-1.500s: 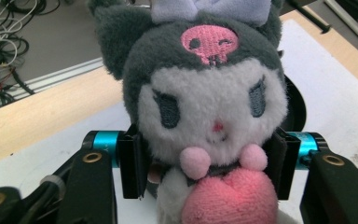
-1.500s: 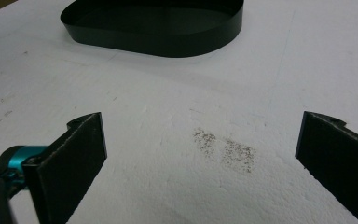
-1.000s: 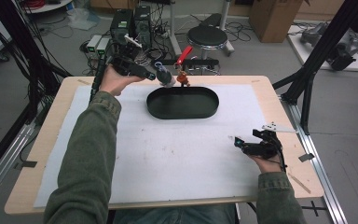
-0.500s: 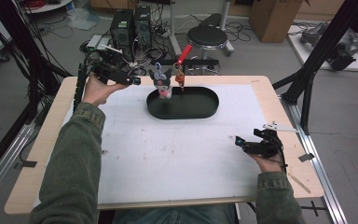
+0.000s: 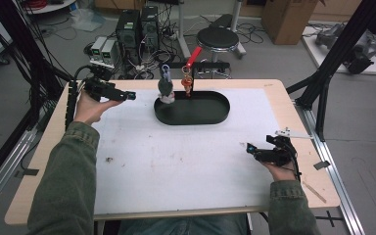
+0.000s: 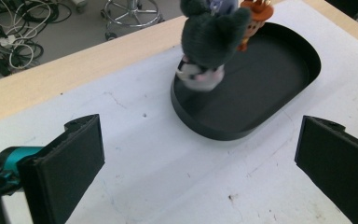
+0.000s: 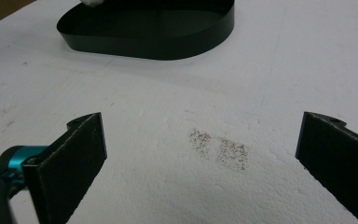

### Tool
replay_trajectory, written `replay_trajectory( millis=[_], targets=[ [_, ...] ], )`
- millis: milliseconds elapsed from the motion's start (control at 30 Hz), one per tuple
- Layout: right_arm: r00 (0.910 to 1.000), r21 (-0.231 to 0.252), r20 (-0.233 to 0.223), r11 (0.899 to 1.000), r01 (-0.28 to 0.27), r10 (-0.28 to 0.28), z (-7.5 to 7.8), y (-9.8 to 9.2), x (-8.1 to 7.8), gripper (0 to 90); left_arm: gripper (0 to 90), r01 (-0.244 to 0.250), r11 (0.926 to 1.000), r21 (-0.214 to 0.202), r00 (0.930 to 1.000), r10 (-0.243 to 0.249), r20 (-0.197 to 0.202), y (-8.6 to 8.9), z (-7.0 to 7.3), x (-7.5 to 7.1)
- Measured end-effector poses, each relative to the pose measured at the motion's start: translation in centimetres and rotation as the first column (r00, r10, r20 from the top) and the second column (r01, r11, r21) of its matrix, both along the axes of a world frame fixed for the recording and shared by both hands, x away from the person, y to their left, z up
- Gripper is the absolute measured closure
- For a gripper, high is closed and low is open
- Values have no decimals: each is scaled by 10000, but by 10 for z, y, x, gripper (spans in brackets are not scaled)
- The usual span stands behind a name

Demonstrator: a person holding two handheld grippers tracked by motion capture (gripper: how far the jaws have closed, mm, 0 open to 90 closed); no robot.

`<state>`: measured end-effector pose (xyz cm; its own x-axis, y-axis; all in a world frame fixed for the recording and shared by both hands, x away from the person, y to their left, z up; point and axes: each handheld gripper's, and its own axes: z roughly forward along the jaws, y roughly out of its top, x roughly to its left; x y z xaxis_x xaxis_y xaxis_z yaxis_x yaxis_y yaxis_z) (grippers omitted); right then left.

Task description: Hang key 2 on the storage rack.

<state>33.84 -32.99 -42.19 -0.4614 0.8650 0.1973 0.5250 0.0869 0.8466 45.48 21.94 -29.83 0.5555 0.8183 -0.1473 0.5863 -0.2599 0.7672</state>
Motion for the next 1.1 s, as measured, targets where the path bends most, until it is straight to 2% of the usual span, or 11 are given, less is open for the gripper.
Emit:
replay_trajectory(
  millis=[200, 333, 400, 500, 667, 800, 833, 1067, 1100],
  targets=[
    [9999, -15, -102, 10000, 15, -15, 0, 1, -1, 8, 17, 81, 9998, 191, 9999, -82, 99, 1, -5, -11],
    [10000, -45, 0, 10000, -3, 3, 1, 1, -1, 8, 17, 82, 9978, 663, 10000, -84, 30, 3, -13, -20],
    [10000, -46, -49, 10000, 6, -6, 0, 2, -1, 8, 17, 66, 9979, 651, 10000, -68, 36, 6, -16, -25],
    [10000, -67, -15, 10000, -30, 30, 0, 2, -1, 8, 17, 42, 9995, 328, 10000, -44, 81, 12, -20, -34],
    [10000, -66, 1, 10000, -36, 36, 0, 2, -1, 8, 17, 25, 9993, 378, 10000, -26, 16, 20, -29, -45],
    [10000, -93, -39, 10000, -15, 15, 0, 2, -1, 8, 17, 89, 9998, 199, 9999, -87, -101, 28, -40, -53],
    [10000, -108, -34, 9999, -6, 5, 0, 2, -1, 8, 17, 119, 9995, 281, 9998, -115, -160, 29, -42, -55],
    [10000, -232, -19, 9997, -17, 16, 0, 3, -1, 8, 17, -84, 9999, 110, 9995, 87, -307, 41, -59, -70],
    [10000, -241, -36, 9997, 1, -2, 0, 3, -1, 8, 17, -79, 9997, 214, 9996, 85, -285, 42, -60, -73]
  ],
)
